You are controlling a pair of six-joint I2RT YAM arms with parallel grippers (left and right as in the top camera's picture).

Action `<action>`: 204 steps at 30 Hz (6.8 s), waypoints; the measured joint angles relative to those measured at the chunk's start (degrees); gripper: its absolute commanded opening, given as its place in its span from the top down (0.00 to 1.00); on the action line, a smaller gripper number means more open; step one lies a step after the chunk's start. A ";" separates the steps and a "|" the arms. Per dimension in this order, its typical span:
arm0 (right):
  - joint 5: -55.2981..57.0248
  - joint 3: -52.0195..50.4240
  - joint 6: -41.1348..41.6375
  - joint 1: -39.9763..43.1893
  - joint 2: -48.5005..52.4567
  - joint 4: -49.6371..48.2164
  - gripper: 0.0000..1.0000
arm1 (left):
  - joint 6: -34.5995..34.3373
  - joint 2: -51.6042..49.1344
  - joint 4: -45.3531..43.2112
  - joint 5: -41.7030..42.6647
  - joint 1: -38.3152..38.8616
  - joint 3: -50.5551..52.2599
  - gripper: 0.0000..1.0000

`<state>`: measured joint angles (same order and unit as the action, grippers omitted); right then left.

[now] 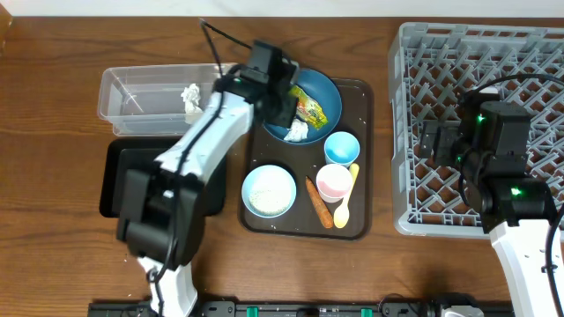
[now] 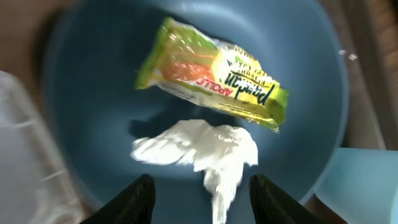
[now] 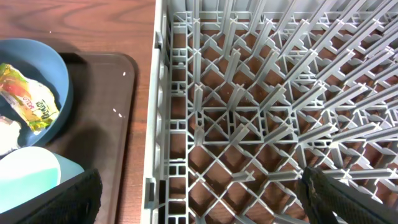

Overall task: Sort waste into correct bins and load items into the dishwasher rack
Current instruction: 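Return the left gripper to the plate and grasp the second tissue, then drop the second tissue into the clear bin, then grasp the yellow snack wrapper on the blue plate with the left gripper, then carry the wrapper left and release it into the clear bin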

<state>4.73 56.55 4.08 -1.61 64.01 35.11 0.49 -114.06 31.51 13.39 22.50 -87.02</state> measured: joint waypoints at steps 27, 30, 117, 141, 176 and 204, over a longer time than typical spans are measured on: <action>0.00 0.00 0.00 0.00 0.00 0.09 0.01 | 0.85 -5.33 -1.97 -0.66 1.79 0.00 0.94; 0.00 0.00 0.00 0.00 0.00 0.13 0.01 | 0.85 -1.95 -1.20 -2.84 1.73 0.00 0.94; 0.00 0.00 0.00 0.00 0.00 0.66 0.01 | -58.27 -9.73 -12.94 -2.10 6.10 -0.24 0.58; 0.00 0.00 0.00 0.00 0.00 0.68 0.01 | -58.82 -11.43 -15.76 -1.77 6.49 -0.24 0.74; 0.00 0.02 0.00 0.00 0.00 1.07 0.01 | -20.02 13.09 6.54 -18.95 -2.84 -0.02 0.94; 0.00 0.02 0.00 0.00 0.00 1.09 0.01 | -15.43 10.67 8.22 -23.56 -19.12 0.22 0.60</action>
<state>4.73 56.58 4.08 -1.61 64.01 36.21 -14.94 -103.39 39.72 -10.17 3.38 -86.80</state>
